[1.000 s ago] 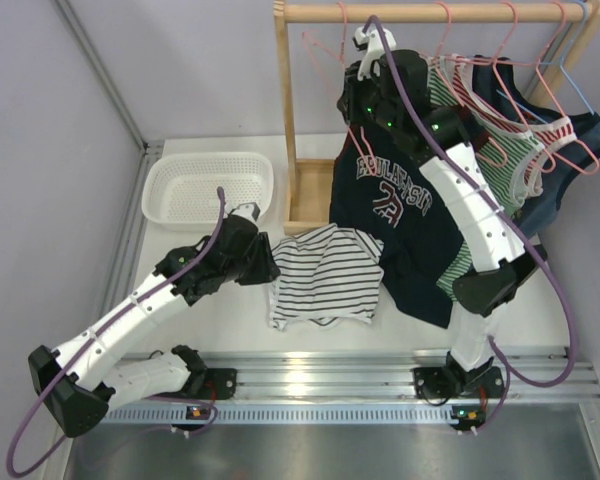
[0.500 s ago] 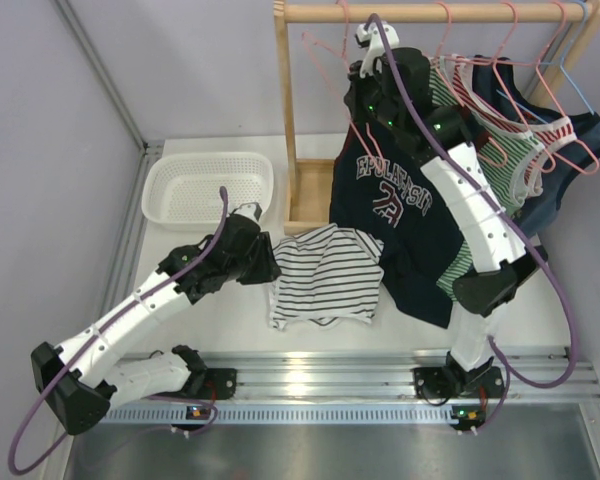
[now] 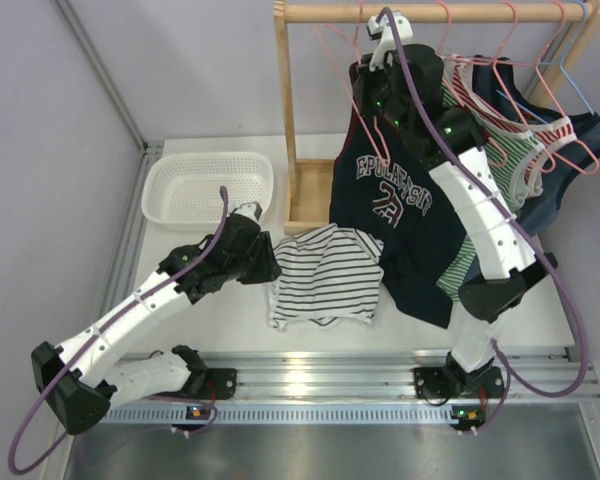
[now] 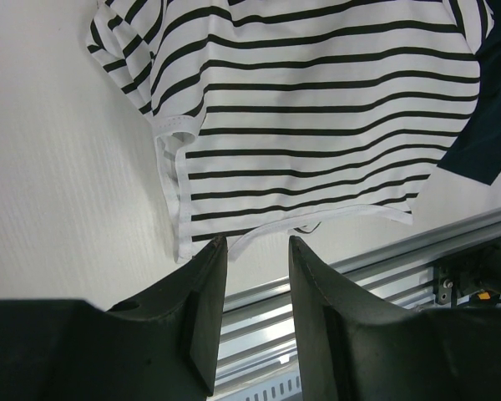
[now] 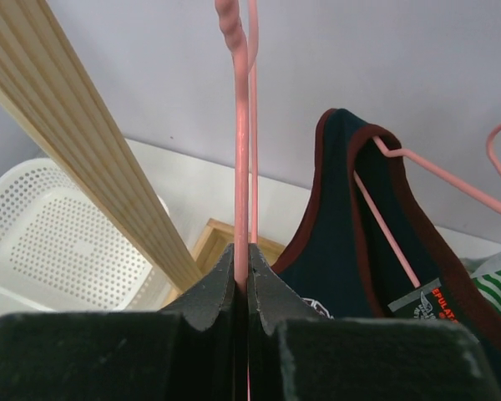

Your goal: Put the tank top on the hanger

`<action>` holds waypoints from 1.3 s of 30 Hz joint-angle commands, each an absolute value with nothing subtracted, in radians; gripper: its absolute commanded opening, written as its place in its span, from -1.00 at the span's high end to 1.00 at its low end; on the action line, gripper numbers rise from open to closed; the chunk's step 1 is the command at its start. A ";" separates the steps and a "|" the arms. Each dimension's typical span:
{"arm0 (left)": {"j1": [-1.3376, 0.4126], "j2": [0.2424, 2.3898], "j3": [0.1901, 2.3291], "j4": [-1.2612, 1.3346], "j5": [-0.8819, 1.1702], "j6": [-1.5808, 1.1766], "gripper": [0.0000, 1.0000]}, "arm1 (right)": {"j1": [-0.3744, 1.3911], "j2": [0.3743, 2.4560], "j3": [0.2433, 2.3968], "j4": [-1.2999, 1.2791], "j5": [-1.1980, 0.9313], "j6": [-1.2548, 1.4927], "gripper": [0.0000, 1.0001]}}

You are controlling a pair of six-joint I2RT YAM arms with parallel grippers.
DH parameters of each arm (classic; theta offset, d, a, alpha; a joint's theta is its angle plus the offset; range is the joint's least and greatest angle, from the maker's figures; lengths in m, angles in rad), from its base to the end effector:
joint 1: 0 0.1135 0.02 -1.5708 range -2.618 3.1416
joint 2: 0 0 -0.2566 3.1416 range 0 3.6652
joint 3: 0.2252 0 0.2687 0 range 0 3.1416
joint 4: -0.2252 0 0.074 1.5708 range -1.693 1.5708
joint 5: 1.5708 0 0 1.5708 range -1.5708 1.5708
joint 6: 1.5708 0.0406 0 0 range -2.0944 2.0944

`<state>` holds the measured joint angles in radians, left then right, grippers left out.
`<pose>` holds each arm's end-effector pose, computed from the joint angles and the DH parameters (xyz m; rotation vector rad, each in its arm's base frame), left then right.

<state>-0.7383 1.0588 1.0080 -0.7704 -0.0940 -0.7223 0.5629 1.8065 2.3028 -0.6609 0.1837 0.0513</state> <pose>0.1778 -0.1566 0.3001 -0.0259 2.4658 -0.5606 0.3372 0.2040 0.5218 -0.3081 1.7140 0.2924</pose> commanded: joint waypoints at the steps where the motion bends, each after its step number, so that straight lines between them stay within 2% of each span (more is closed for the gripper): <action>1: -0.738 1.057 1.009 -0.735 -0.091 -0.713 0.19 | 0.577 1.723 2.298 -0.578 0.212 0.034 1.00; 11: -0.739 1.062 1.012 -0.726 -0.089 -0.715 0.18 | 0.577 1.609 2.149 -0.580 0.215 0.067 1.00; 21: -0.738 1.042 0.942 -0.735 -0.051 -0.738 0.06 | 0.607 1.295 1.708 -0.603 0.150 0.185 1.00; 28: -0.779 1.009 0.828 -0.742 -0.044 -0.764 -0.06 | 0.842 1.023 1.344 -0.669 0.129 0.300 1.00; 34: -0.946 1.020 0.778 -0.778 -0.162 -0.853 -0.05 | 1.009 0.850 1.137 -0.729 0.042 0.405 1.00; 39: -0.977 1.046 0.758 -0.776 -0.218 -0.877 -0.05 | 1.045 0.692 0.996 -0.823 0.015 0.478 1.00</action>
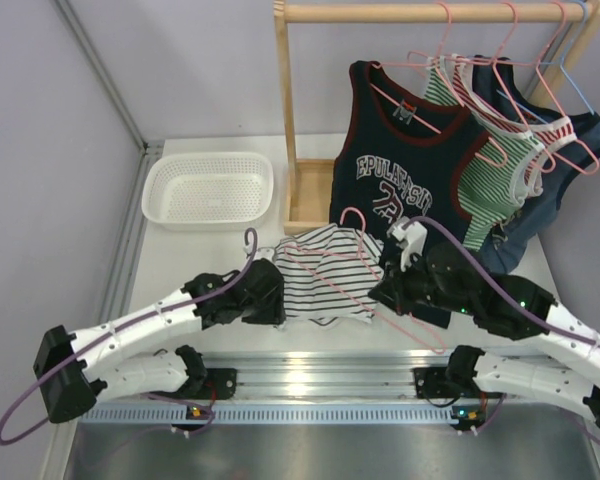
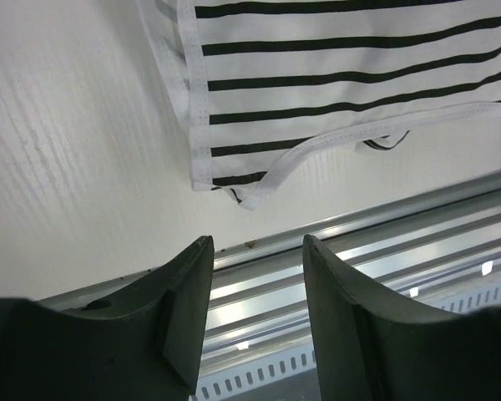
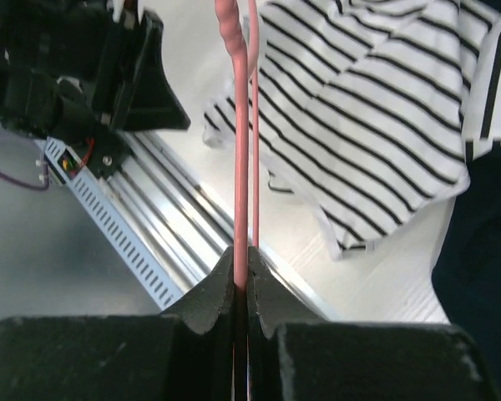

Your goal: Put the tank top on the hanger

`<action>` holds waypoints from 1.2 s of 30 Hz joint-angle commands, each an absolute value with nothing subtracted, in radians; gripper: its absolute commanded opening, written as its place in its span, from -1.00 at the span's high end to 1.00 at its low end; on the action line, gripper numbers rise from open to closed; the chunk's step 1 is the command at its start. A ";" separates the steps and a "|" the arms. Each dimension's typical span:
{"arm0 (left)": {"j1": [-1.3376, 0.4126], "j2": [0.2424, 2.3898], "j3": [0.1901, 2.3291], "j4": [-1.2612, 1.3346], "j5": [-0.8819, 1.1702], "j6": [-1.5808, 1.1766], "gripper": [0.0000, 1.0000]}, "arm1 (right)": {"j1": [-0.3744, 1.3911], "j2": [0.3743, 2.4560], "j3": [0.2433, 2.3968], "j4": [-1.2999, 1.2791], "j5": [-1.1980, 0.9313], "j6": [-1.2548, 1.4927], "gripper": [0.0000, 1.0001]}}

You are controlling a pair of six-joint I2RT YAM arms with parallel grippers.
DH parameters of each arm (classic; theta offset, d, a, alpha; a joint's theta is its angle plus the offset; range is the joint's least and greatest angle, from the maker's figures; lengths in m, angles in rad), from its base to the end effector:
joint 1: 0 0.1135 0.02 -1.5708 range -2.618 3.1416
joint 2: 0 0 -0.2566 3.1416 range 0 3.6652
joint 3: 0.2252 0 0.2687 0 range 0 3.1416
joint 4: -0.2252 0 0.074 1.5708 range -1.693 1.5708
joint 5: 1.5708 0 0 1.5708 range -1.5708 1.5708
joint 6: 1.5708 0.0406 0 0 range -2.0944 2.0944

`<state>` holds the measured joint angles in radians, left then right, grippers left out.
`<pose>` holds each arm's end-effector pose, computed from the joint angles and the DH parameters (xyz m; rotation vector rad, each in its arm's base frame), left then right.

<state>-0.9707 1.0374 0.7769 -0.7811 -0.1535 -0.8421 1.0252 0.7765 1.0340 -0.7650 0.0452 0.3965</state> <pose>0.1269 -0.1745 0.2265 0.1158 2.6610 -0.4418 0.0924 0.1487 0.3624 -0.6474 2.0853 0.8004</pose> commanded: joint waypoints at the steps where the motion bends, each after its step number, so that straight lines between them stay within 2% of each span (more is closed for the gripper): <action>1: -0.979 1.054 0.750 -0.764 -0.216 -0.879 -0.04 | 1.046 0.648 0.982 -0.837 0.020 0.489 1.00; 6: -0.999 1.075 0.736 -0.723 -0.212 -0.865 -0.03 | 1.046 0.551 0.930 -0.894 0.034 0.541 1.00; 18: -1.025 1.131 0.750 -0.758 -0.324 -0.871 0.02 | 1.045 0.505 0.813 -0.968 -0.143 0.555 1.00; 28: -1.022 1.152 0.765 -0.836 -0.413 -0.951 0.13 | 1.046 0.492 0.706 -0.833 -0.302 0.555 1.00; 36: -0.999 1.167 0.746 -0.818 -0.388 -0.946 0.15 | 1.048 0.528 0.638 -0.720 -0.226 0.566 1.00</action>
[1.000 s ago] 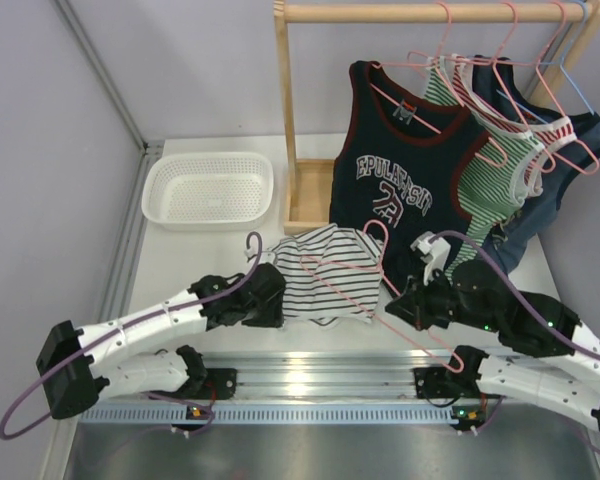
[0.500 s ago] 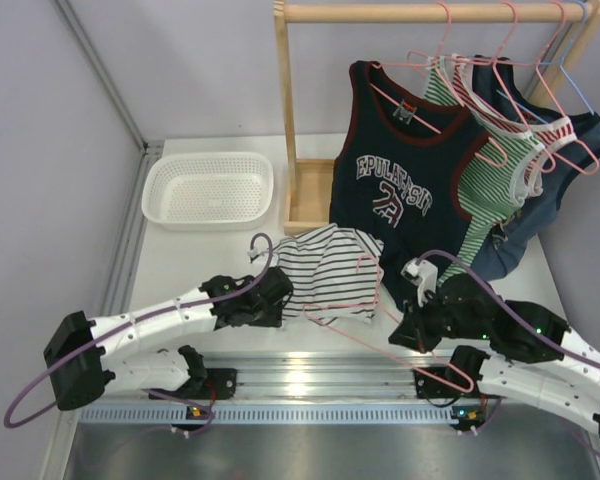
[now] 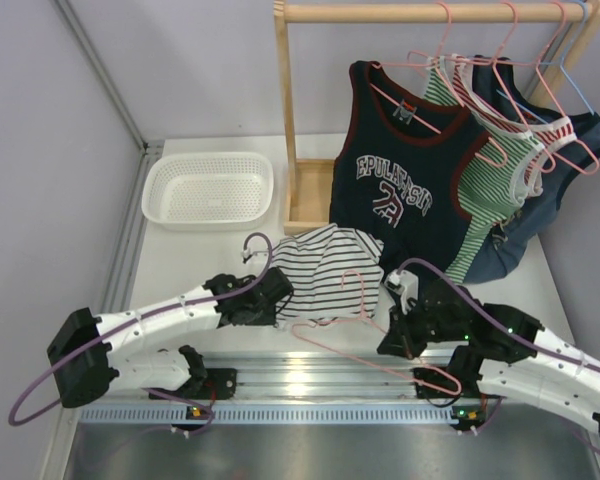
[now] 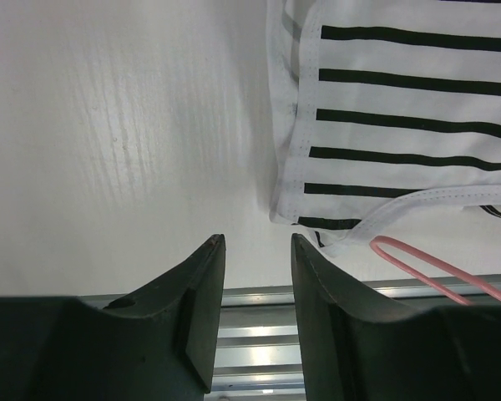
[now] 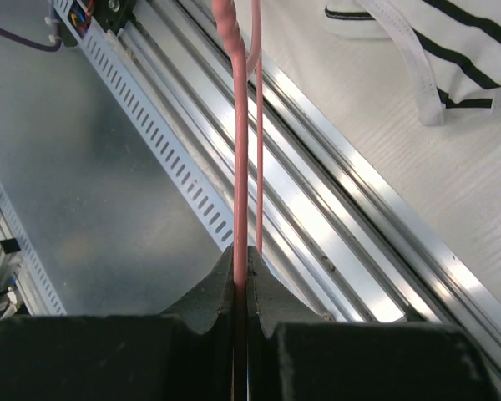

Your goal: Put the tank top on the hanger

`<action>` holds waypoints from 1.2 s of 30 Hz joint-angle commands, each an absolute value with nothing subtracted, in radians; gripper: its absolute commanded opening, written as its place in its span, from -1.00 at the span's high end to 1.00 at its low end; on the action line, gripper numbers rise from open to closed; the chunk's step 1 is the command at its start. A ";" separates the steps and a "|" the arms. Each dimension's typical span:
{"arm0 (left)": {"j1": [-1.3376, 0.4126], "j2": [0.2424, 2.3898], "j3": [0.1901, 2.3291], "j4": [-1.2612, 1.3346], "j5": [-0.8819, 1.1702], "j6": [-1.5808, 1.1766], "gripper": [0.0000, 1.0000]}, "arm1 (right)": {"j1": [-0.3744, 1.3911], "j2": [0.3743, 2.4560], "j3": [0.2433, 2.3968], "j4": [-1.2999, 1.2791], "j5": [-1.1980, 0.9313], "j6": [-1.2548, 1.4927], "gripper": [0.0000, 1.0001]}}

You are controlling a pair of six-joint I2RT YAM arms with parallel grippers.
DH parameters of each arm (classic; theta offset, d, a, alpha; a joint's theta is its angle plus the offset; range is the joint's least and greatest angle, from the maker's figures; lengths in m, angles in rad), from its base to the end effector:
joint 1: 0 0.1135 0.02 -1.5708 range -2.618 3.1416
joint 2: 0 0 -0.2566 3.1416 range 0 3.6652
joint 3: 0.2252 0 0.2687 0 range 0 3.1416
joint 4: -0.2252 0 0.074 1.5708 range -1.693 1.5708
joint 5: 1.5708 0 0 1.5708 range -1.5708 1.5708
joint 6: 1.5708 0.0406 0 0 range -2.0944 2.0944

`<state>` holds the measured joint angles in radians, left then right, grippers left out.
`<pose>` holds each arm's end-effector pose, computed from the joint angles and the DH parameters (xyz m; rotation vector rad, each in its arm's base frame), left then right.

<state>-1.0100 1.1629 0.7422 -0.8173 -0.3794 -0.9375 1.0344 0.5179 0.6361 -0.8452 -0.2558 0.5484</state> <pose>0.1288 -0.1769 0.1913 0.0106 2.6448 -0.0818 0.0600 0.1210 0.2557 -0.7492 2.4165 1.0347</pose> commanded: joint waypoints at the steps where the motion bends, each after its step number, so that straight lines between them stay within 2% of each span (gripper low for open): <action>1: -0.996 1.166 0.741 -0.816 -0.387 -0.943 0.15 | 1.048 0.529 0.628 -0.703 -0.221 0.571 1.00; 8: -0.973 1.155 0.732 -0.808 -0.362 -0.923 0.15 | 1.048 0.525 0.601 -0.624 -0.152 0.581 1.00; 23: -0.951 1.155 0.752 -0.802 -0.336 -0.900 0.16 | 1.103 0.525 0.443 -0.376 -0.201 0.568 1.00; 36: -0.950 1.144 0.776 -0.807 -0.328 -0.890 0.15 | 1.201 0.650 0.359 -0.149 -0.058 0.534 1.00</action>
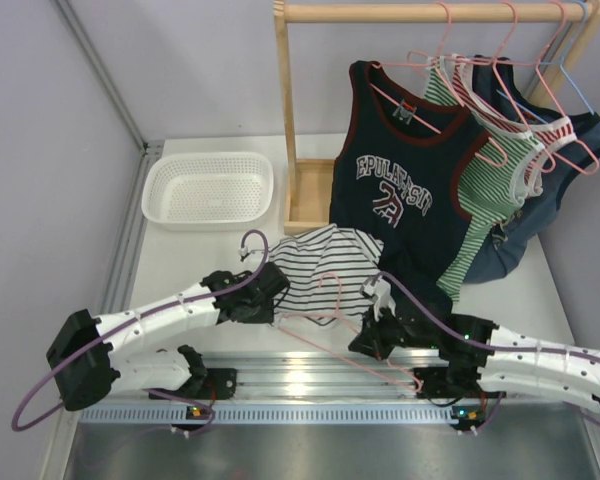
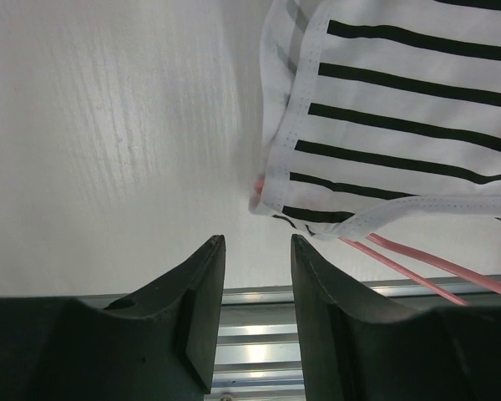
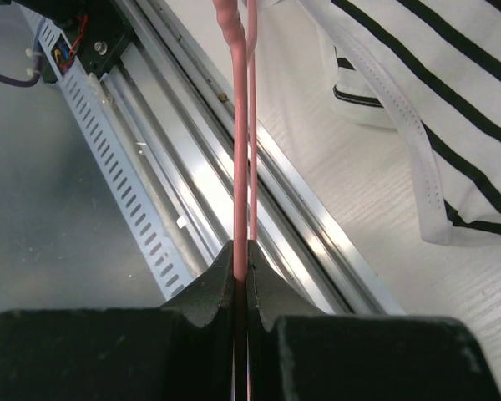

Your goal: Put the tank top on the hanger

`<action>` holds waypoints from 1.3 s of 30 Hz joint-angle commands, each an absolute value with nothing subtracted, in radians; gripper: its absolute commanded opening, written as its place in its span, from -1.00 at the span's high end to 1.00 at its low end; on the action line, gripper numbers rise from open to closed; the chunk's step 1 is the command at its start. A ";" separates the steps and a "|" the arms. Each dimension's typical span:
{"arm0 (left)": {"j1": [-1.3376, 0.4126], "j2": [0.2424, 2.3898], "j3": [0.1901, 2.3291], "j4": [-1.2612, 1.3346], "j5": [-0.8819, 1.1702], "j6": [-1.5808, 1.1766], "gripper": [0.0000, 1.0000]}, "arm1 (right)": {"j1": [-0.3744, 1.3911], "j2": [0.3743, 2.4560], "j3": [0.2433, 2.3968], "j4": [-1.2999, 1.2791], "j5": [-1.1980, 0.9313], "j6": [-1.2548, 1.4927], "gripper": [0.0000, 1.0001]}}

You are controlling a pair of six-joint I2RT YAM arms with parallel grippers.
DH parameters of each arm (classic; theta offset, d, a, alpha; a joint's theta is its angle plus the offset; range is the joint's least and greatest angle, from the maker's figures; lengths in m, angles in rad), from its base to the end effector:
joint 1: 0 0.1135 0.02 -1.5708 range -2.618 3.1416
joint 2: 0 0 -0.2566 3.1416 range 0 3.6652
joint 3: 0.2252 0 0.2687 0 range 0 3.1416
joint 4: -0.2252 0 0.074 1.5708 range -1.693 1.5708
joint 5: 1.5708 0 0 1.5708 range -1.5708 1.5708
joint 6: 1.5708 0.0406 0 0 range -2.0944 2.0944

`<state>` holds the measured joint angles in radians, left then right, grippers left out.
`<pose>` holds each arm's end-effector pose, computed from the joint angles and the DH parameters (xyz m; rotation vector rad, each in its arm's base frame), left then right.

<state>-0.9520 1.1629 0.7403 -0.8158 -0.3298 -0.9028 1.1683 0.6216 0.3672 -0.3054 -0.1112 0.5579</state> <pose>0.1374 -0.1703 0.1901 -0.0088 2.6811 -0.0921 0.0651 0.1645 0.1944 -0.7737 2.2153 1.0712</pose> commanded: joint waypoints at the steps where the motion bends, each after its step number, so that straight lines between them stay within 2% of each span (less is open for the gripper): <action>1: -0.948 1.144 0.779 -0.808 -0.327 -0.887 0.15 | 1.206 0.658 0.351 -0.137 -0.052 0.534 1.00; 13: -0.953 1.105 0.767 -0.779 -0.291 -0.861 0.17 | 1.247 0.630 0.328 -0.075 0.086 0.523 1.00; 19: -0.976 1.068 0.729 -0.710 -0.308 -0.831 0.08 | 1.250 0.687 0.336 -0.063 0.069 0.525 1.00; 39: -1.054 1.204 0.758 -0.644 -0.426 -0.779 0.08 | 1.253 0.736 0.359 -0.012 0.066 0.514 1.00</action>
